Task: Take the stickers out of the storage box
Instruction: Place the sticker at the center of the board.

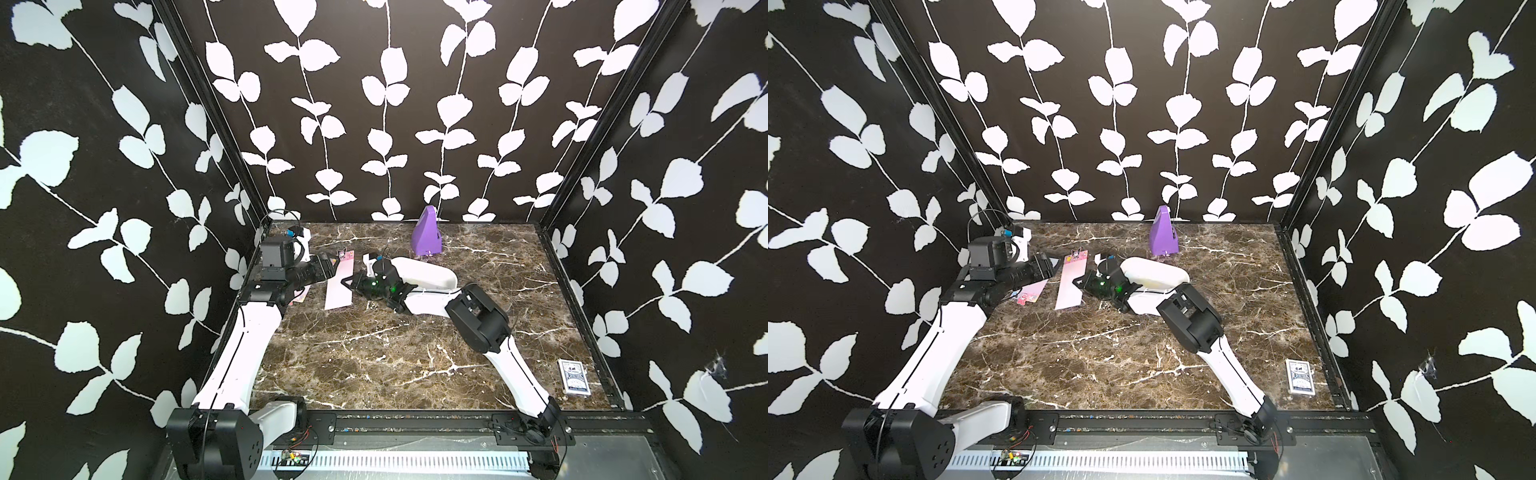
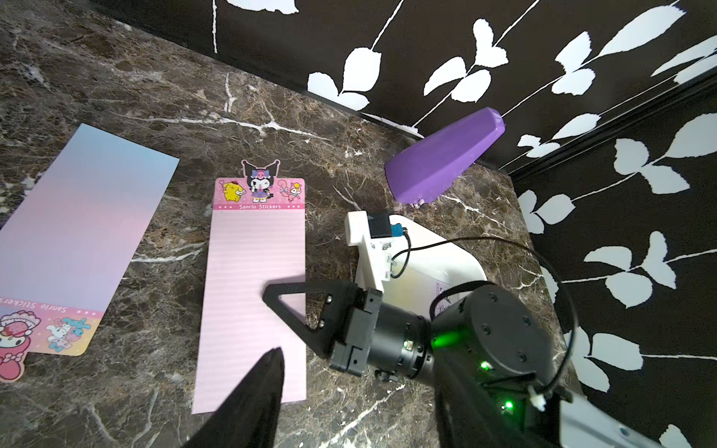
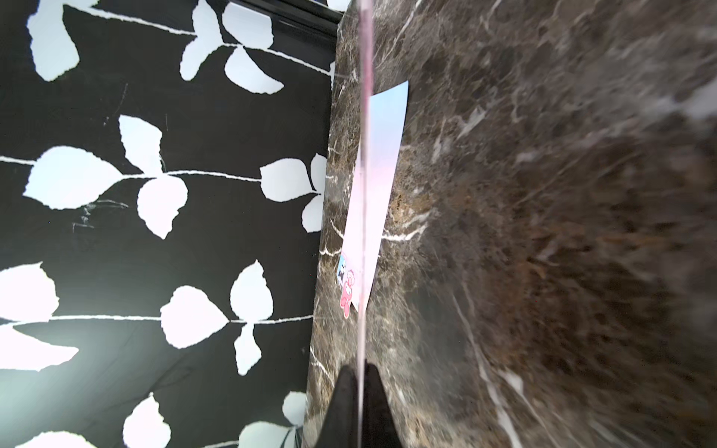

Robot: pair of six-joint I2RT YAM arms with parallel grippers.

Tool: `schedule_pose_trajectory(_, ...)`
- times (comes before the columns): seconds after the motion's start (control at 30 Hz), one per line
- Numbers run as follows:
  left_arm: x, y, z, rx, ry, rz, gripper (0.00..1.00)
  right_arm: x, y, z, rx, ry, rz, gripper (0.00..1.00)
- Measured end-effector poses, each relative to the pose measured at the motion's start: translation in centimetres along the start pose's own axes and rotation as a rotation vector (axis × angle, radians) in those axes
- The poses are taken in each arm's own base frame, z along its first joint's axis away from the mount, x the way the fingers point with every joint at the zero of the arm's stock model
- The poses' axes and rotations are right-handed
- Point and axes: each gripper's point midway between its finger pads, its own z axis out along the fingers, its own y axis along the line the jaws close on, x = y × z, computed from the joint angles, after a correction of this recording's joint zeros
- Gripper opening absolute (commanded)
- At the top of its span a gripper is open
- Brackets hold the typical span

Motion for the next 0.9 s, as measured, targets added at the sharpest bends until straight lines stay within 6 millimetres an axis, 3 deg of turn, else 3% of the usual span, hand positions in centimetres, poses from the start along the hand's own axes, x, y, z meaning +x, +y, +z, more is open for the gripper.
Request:
schedule_pose_trajectory(0.13,0.0,0.0,0.0,-0.001,0.001,0.001,0.64,1.2,-0.8,1.2,0.018,-0.058,0.037,0.01)
schedule_pose_trajectory(0.43,-0.1,-0.2,-0.3,0.004,-0.008,0.013,0.64,3.1,-0.1,3.4,0.001,-0.122,0.076,0.01)
schedule_pose_trajectory(0.7,0.0,-0.2,-0.6,0.002,-0.008,0.023,0.64,2.8,-1.3,3.8,0.026,-0.141,0.101,0.02)
schedule_pose_trajectory(0.83,0.0,-0.3,-0.6,0.003,-0.007,0.023,0.64,2.3,-1.8,3.7,0.038,-0.150,0.104,0.10)
schedule_pose_trajectory(0.9,0.0,-0.3,-0.6,0.003,-0.007,0.023,0.64,2.0,-1.9,3.6,0.043,-0.153,0.102,0.21)
